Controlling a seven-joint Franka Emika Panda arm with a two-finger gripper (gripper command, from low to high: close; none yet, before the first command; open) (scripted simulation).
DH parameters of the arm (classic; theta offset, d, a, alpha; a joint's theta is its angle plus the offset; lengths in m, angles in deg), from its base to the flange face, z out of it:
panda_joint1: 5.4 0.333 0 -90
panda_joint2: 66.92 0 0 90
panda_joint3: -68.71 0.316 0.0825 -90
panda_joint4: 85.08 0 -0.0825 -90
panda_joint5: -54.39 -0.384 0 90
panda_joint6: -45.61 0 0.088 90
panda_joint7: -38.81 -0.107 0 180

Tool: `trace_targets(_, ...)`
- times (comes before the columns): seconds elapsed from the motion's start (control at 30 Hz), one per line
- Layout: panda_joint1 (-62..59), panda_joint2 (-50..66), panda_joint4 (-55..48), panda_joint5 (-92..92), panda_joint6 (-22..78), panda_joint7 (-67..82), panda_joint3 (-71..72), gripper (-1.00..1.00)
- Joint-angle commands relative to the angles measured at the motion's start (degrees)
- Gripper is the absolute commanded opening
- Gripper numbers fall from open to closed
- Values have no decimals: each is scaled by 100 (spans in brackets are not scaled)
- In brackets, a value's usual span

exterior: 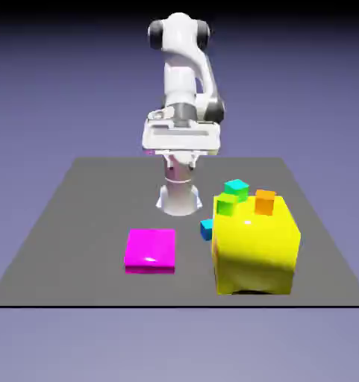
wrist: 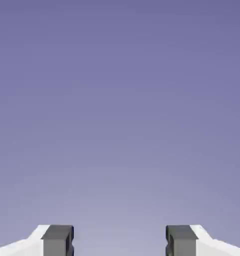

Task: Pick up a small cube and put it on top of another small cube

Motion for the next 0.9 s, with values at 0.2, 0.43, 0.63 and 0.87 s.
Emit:
trace_targets(0.2, 446, 422, -935, 935, 1192, -503, 1438, 0)
trace_targets(0.43, 776, 1403, -1574, 2230, 2934, -1007, 2892, 0)
trace_targets(0.63, 1059, 2243, -2122, 3340, 4427, -1439, 4138, 0)
trace_targets(0.87, 1188, 3467, -2354, 4583, 6170, -1788, 5237, 0)
